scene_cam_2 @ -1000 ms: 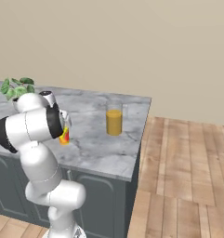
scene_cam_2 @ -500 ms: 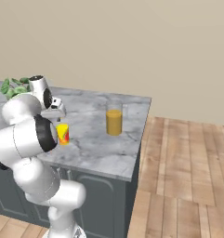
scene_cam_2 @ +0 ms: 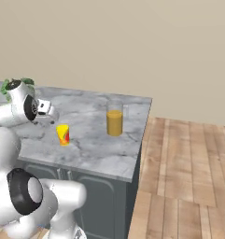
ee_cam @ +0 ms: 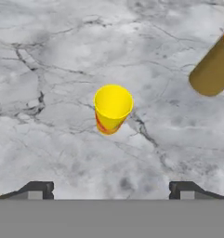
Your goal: Place the pitcher and cup on the dining counter for serving.
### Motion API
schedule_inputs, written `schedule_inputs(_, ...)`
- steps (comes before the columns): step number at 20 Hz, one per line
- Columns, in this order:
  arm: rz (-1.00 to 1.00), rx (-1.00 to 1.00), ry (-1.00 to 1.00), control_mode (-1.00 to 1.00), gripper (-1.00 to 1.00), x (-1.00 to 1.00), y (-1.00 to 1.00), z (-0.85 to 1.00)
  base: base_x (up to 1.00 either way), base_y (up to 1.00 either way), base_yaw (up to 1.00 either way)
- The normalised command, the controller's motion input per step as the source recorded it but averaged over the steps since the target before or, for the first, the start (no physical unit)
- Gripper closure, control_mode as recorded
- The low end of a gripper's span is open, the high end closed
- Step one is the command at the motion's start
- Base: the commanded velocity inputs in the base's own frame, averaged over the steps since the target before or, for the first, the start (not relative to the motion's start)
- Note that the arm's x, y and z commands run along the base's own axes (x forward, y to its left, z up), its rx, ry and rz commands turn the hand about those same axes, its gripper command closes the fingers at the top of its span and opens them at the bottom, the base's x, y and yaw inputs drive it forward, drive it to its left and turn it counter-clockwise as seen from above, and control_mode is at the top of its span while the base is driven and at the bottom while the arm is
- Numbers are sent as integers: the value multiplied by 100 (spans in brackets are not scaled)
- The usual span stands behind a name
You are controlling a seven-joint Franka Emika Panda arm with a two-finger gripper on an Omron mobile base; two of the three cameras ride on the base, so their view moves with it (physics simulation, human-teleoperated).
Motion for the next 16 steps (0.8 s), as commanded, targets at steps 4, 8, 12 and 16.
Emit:
schedule_inputs(4, -1, 3, -30, -100, -100, -100, -86, -14, 0, 0, 0)
schedule_inputs(8, -1, 8, -26, -100, -100, -100, -100, -15, 0, 0, 0)
schedule_inputs(12, -12, 10, -19, -100, -100, -100, -100, 0, 0, 0, 0)
schedule_inputs(16, -26, 11, -6, -100, -100, -100, -85, 0, 0, 0, 0)
